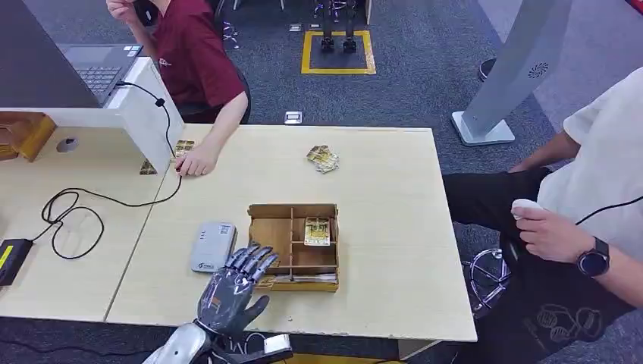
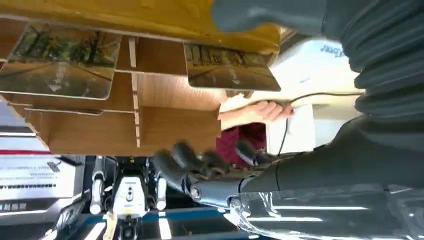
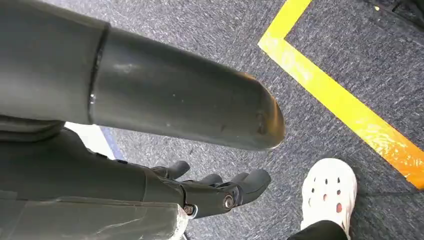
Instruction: Pass the card to the sensor for recognition and then transmit it.
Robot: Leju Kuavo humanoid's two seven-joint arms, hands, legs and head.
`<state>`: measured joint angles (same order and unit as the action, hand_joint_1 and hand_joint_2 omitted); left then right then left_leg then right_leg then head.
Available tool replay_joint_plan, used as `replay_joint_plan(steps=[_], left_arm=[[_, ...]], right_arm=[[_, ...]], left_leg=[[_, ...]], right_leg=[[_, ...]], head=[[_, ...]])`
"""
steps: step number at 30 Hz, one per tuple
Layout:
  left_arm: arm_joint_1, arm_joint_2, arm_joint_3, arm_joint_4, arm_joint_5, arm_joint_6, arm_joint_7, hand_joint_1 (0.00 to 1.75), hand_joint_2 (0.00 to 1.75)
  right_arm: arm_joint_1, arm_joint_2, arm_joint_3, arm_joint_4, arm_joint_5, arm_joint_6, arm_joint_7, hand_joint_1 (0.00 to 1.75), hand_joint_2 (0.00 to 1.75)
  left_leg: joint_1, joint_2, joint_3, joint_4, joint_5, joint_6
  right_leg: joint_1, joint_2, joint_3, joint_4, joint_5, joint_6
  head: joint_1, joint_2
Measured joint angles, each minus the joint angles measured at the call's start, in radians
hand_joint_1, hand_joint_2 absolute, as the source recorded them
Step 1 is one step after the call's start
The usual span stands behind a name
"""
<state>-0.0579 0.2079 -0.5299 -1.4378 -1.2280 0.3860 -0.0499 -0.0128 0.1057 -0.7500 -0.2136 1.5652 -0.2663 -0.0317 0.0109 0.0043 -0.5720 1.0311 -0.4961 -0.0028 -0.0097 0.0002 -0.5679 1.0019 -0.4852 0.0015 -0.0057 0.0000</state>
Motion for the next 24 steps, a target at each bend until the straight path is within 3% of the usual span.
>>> replay_joint_plan(steps=[18, 24], left_arm=[[0.011, 0.0, 0.025, -0.003, 0.082, -0.03, -0.036, 1.75, 1.75], [0.015, 0.012, 0.04, -0.073, 0.151, -0.047, -0.06, 1.75, 1.75]], right_arm=[[0.0, 0.0, 0.001, 0.0, 0.0, -0.001, -0.005, 0.0, 0.0], [0.001, 0.0, 0.001, 0.0, 0.0, -0.002, -0.006, 0.0, 0.0]], left_leg=[[0.0, 0.0, 0.0, 0.0, 0.0, 0.0], [0.0, 0.0, 0.0, 0.0, 0.0, 0.0]], right_leg=[[0.0, 0.0, 0.0, 0.0, 0.0, 0.0], [0.0, 0.0, 0.0, 0.0, 0.0, 0.0]], head=[[0.0, 0.0], [0.0, 0.0]])
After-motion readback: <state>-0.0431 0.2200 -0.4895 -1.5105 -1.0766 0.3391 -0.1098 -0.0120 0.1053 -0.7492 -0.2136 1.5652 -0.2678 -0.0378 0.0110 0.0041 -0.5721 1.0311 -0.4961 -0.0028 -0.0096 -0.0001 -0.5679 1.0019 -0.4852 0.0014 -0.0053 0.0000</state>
